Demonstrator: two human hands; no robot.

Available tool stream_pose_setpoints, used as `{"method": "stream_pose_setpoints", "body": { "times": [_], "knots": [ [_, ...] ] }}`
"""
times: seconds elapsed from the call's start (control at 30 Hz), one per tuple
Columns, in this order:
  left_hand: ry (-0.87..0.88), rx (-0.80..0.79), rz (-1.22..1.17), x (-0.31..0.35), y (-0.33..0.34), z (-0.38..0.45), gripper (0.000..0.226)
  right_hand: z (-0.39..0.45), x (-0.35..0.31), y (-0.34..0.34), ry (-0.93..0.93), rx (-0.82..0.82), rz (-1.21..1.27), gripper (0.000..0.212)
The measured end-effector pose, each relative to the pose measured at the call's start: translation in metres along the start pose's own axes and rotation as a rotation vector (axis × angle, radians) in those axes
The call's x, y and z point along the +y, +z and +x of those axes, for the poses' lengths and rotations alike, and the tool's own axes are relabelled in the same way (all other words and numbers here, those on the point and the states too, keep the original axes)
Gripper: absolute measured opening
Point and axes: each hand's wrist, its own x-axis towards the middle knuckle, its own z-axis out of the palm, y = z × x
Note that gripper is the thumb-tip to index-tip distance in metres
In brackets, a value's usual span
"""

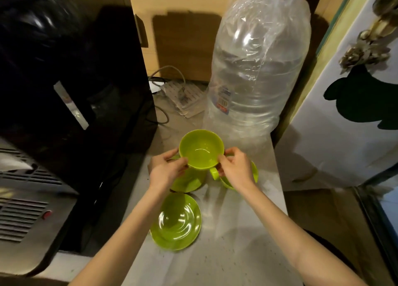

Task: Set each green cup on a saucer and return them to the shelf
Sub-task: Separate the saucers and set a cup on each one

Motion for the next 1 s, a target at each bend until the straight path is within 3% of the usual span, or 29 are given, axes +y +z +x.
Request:
{"method": "stream_pose_setpoints", "body": {
  "times": [0.17,0.23,0.43,0.83,1.0],
  "knots": [
    [-0.111,0.116,-0.029,-0.018,-0.019,0.006,0.048,-0.002,0.003,0.032,-0.019,-0.091,-0.083,0.002],
    [-0.153,0.148,-0.007,-0.027,-0.025,0.010,0.049,-0.004,0.004,0.039,-0.029,-0.119,-0.140,0.012],
    [-0.174,0.160,0.014,-0.039,-0.031,0.009,0.050,-0.004,0.014,0.052,-0.026,-0.177,-0.253,0.013],
    [-0.118,0.123,0.091,-0.049,-0.031,0.010,0.049,-0.005,0.020,0.053,-0.002,-0.180,-0.245,0.020],
    [-0.086,0.117,0.264,-0.051,-0.035,0.011,0.050,-0.005,0.020,0.052,-0.005,-0.202,-0.238,0.026]
  ]
}}
